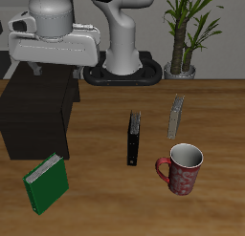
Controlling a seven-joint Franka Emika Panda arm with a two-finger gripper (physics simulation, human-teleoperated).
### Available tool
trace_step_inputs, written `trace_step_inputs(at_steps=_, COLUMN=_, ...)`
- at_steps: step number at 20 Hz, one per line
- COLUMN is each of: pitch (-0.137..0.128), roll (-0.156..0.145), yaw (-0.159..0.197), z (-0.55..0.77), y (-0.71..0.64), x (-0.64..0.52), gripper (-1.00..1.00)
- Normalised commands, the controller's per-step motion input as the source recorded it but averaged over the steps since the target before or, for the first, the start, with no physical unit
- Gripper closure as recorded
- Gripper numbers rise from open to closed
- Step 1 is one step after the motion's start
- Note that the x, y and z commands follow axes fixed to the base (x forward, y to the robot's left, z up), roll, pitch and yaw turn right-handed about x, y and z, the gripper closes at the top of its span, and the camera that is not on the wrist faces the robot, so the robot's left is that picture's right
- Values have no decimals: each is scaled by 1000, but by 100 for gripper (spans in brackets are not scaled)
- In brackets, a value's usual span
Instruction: Place the green book flat on top of the shelf
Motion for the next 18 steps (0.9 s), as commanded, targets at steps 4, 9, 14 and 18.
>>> trace_step_inputs(at_steps=4, pitch=-59, roll=37, yaw=25, z=-45, y=-17, x=163, gripper=-100)
trace_step_inputs(at_steps=9, pitch=-12, roll=22, yaw=-67, z=-267, y=-142, x=301, gripper=-100)
trace_step_inputs(at_steps=14, pitch=8, roll=-5, yaw=-40, z=-324, y=-107, x=182, gripper=-100)
trace_step_inputs(at_steps=18, pitch=13, roll=-5, yaw=-32, z=-308, y=-54, x=165, gripper=-100)
